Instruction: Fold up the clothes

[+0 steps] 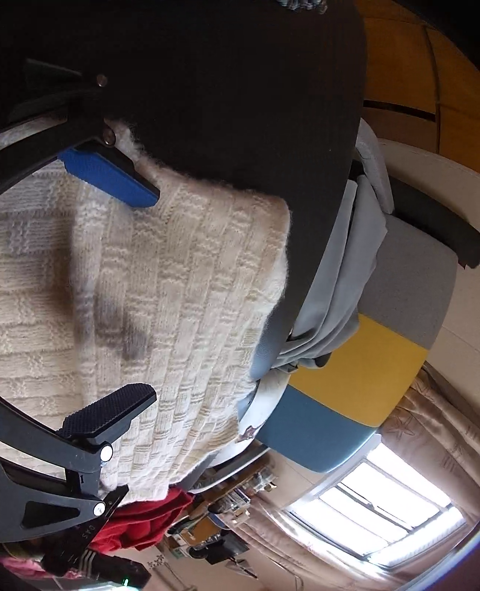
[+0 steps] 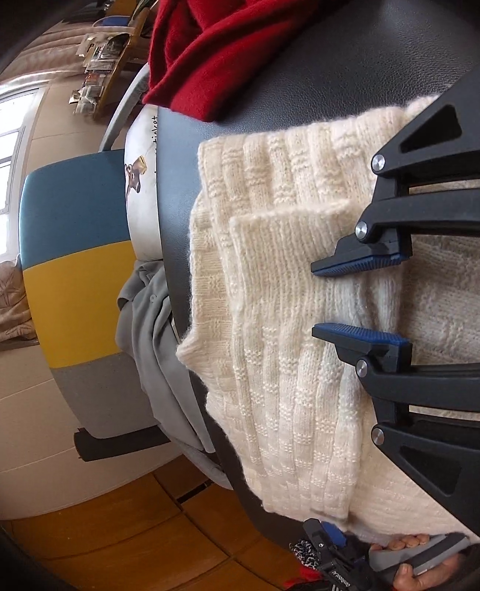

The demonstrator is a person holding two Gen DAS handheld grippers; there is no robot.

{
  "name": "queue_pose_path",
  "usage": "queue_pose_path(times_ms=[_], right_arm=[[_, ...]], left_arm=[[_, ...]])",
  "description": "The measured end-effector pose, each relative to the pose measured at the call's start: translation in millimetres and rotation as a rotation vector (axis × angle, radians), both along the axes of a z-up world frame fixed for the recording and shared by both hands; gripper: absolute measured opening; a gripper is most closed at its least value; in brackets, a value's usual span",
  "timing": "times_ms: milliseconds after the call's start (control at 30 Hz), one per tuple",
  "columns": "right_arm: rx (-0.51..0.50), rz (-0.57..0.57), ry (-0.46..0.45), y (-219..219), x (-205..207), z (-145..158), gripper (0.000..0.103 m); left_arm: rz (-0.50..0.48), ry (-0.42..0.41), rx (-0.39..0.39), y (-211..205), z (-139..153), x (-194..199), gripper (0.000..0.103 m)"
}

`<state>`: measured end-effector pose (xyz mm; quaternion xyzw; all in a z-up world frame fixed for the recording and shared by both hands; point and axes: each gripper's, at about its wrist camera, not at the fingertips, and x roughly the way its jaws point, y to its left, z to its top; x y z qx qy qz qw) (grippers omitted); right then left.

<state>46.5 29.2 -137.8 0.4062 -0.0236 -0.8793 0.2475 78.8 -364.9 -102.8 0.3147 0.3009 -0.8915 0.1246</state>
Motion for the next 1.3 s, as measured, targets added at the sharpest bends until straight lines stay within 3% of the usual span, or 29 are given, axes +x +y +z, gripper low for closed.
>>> queue_pose_path(times_ms=[167, 333, 533, 600, 633, 667, 700, 733, 767, 867, 933, 1000, 1033, 1067, 1133, 1200, 1300], right_arm=[[-0.018, 0.000, -0.002, 2.4, 0.2, -1.4, 0.027], [-0.019, 0.000, 0.004, 1.9, 0.9, -1.4, 0.027], [-0.027, -0.001, 0.003, 3.5, 1.2, -1.8, 0.027], [-0.032, -0.001, 0.002, 3.8, 0.7, -2.1, 0.027], [-0.033, -0.001, 0.002, 3.8, 0.6, -2.0, 0.027], [-0.033, -0.001, 0.002, 3.7, 0.7, -2.0, 0.027], [-0.033, -0.001, 0.002, 3.6, 0.9, -2.0, 0.027], [-0.032, -0.001, 0.003, 3.6, 0.9, -2.0, 0.027], [-0.032, -0.001, 0.003, 3.6, 0.9, -2.0, 0.027], [-0.030, -0.001, 0.004, 3.5, 1.1, -1.8, 0.027], [-0.028, -0.001, 0.005, 3.3, 1.2, -1.6, 0.027], [-0.026, -0.001, 0.006, 3.1, 1.3, -1.5, 0.027], [-0.025, -0.001, 0.006, 3.0, 1.3, -1.5, 0.027], [-0.024, -0.001, 0.007, 2.9, 1.3, -1.5, 0.027], [-0.021, -0.001, 0.008, 2.6, 1.3, -1.4, 0.027], [-0.020, -0.001, 0.009, 2.5, 1.3, -1.3, 0.027], [-0.021, -0.002, 0.008, 2.6, 1.6, -1.3, 0.027]], left_arm=[[0.077, 0.003, 0.094, -41.9, 9.7, 1.6, 0.099], [0.104, -0.050, 0.288, -92.0, -9.0, -17.5, 0.099], [0.060, -0.066, 0.350, -104.1, -10.4, -44.6, 0.098], [0.037, -0.090, 0.334, -102.0, -8.4, -51.5, 0.098], [0.024, -0.099, 0.329, -101.1, -7.5, -53.5, 0.094], [0.013, -0.106, 0.346, -102.0, -8.2, -54.0, 0.078], [0.003, -0.113, 0.371, -103.8, -9.6, -54.1, 0.061], [0.004, -0.134, 0.404, -106.2, -13.2, -54.7, 0.034], [0.009, -0.143, 0.427, -108.3, -15.9, -53.9, 0.033], [0.006, -0.127, 0.312, -98.9, -3.3, -48.0, 0.023], [0.035, -0.103, 0.178, -88.9, 10.8, -42.5, 0.018], [0.079, -0.093, -0.009, -74.7, 27.1, -36.7, 0.016], [0.091, -0.113, -0.142, -63.6, 34.1, -38.3, 0.014], [0.084, -0.157, -0.224, -56.3, 32.3, -42.8, 0.002], [0.054, -0.259, -0.310, -47.5, 20.0, -52.3, 0.000], [0.060, -0.281, -0.301, -50.1, 9.3, -47.9, 0.000], [0.108, -0.226, -0.221, -58.9, 19.7, -30.3, 0.001]])
